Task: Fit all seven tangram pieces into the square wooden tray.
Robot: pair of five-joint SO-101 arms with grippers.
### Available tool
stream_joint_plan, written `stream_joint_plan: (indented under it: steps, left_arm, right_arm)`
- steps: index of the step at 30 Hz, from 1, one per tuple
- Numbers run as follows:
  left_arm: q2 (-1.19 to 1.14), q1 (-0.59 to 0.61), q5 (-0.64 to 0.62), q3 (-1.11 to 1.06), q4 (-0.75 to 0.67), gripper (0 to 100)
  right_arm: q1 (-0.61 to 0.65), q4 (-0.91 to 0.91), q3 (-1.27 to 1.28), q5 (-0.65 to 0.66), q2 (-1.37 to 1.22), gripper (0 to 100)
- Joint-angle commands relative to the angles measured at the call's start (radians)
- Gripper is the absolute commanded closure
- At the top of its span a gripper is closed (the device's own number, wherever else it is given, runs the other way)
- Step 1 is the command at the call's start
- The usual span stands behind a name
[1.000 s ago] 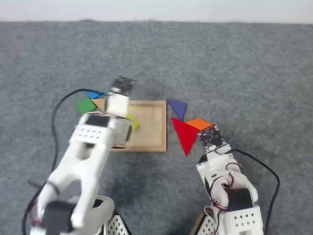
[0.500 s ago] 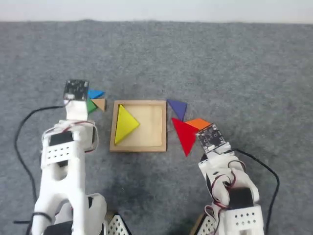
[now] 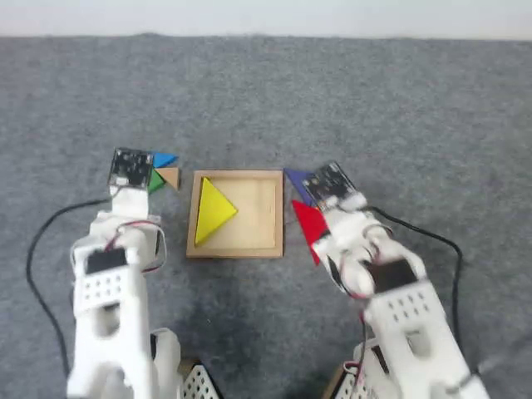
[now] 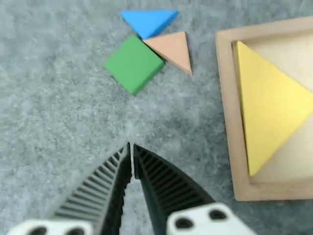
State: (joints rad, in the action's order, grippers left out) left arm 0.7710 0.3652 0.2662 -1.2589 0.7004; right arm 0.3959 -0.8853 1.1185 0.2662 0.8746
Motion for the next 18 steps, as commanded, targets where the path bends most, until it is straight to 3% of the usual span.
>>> stream_joint_plan:
  steps: [1,11,18]
  left_arm:
    - [0.295,0.0,0.009,-0.122,-0.055,99]
    - [0.417,-0.04,0.038,-0.194,-0.04,99]
    - [0.419,-0.048,0.038,-0.2,-0.04,99]
  right_arm:
    - [0.033,0.085,-0.133,-0.066,-0.255,86.4]
    - [0.061,0.124,-0.318,-0.075,-0.61,76.1]
    - [0.07,0.122,-0.367,-0.069,-0.73,75.8]
